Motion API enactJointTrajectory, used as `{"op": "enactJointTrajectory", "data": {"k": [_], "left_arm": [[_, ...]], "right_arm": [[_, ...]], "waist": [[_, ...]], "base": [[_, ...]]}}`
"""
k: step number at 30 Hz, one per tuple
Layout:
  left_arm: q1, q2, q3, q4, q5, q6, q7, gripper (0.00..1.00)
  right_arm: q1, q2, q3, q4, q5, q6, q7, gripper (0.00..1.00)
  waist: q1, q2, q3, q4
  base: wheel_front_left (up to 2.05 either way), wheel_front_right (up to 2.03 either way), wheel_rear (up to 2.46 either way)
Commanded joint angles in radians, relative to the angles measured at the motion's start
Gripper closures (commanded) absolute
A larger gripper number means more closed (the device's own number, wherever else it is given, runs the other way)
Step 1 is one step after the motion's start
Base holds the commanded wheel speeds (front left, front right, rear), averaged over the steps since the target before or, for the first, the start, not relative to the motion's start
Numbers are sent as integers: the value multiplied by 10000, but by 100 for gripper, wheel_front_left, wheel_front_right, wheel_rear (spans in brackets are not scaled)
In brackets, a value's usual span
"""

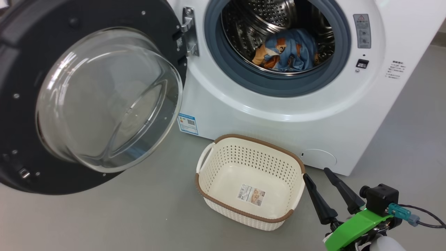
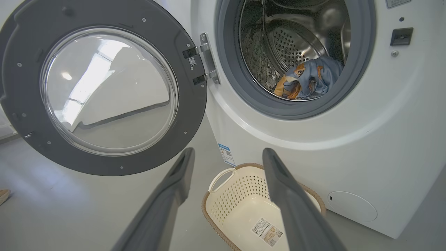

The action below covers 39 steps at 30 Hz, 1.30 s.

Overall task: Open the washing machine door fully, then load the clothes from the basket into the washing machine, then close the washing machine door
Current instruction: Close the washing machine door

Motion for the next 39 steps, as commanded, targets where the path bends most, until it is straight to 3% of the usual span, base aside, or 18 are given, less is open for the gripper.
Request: {"op": "enactJointTrajectory", "data": {"k": [1,9,21,39], "left_arm": [[-560,713,349,188,-271,97,212,100],[-1480,1566,1026,2620,-859,269,436,100],[-2276,2375,874,4850,-1019,673,1483,100],[-2683,2344,205,5522,-1142,946,3215,100]], "right_arm": [[-395,-161,216,-226,136,16,-120,0],[-536,-390,288,-228,160,16,-120,0],[-767,-703,383,-254,207,16,-120,0],[-932,-769,308,-305,171,16,-120,0]], "waist": [[0,0,140,-184],[0,0,385,-614],[0,0,796,-1046],[0,0,1219,-1043]], "base": [[0,0,0],[0,0,0],[0,0,0],[0,0,0]]}}
